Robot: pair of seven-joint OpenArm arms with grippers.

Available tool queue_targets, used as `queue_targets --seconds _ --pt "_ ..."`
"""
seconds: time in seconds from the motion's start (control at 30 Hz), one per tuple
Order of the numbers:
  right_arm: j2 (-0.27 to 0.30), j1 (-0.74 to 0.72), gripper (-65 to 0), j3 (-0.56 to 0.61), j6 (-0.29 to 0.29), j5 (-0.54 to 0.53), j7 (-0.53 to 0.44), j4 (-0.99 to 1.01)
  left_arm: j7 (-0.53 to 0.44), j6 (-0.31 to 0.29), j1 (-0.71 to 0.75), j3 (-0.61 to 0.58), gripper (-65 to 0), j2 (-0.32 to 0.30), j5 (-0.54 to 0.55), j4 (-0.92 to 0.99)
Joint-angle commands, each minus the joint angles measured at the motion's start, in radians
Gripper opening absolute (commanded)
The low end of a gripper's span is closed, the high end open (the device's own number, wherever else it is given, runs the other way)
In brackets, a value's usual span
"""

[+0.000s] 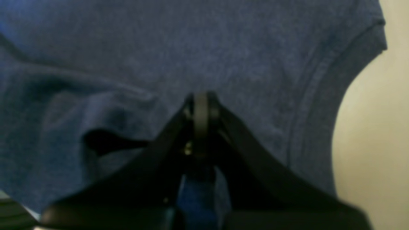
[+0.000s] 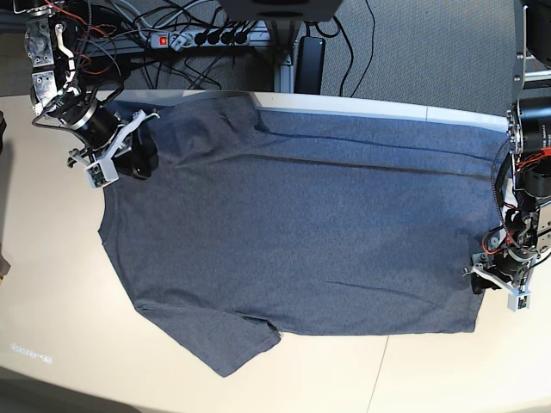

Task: Fold the T-shirt properly
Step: 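Release with the right gripper and move it along the side seam toward the hem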

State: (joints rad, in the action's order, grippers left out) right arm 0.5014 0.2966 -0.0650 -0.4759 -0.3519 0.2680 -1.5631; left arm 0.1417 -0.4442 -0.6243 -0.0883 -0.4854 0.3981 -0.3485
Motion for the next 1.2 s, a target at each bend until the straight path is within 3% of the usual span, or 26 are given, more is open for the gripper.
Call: queue_targets --seconds 0.0,0.2,0.63,0.7,0.77,0.83,1.03,1.17 --pt "0.016 -0.005 -65.0 -0.016 0.001 -0.019 -0.021 -0.015 0.005 -0.040 -0.029 0.003 -31.8 0.000 0.008 -0.009" --pt "0.016 -0.005 -65.0 -0.033 0.001 -0.019 -0.020 -0.015 0.036 -0.069 -0.029 0.003 -31.8 0.039 0.001 -0.002" --pt "0.016 -0.008 -65.0 -0.034 0.001 -0.020 -0.013 -0.015 0.035 -0.069 -0.029 0.003 -32.7 0.042 0.003 0.003" --pt "0.016 -0.008 -65.0 -0.034 0.001 -0.034 -0.013 -0.015 0.034 -0.069 -0.029 0.003 -39.4 0.043 0.014 0.003" --pt "0.016 -0.008 -65.0 -0.034 0.001 -0.046 -0.013 -0.015 0.027 -0.077 -0.029 0.003 -53.8 0.043 0.017 0.003" --pt "0.016 -0.008 -65.0 -0.034 0.002 -0.059 -0.014 -0.015 0.004 -0.125 -0.029 0.003 -65.0 0.042 0.013 0.003" --pt "0.016 -0.085 -65.0 -0.063 0.001 -0.125 -0.008 -0.015 -0.004 -0.151 -0.024 0.003 -65.0 0.049 -0.021 0.003" --pt "0.016 -0.192 -65.0 -0.119 0.001 -0.164 0.074 -0.014 -0.003 -0.152 -0.015 0.003 -65.0 0.047 -0.026 0.003"
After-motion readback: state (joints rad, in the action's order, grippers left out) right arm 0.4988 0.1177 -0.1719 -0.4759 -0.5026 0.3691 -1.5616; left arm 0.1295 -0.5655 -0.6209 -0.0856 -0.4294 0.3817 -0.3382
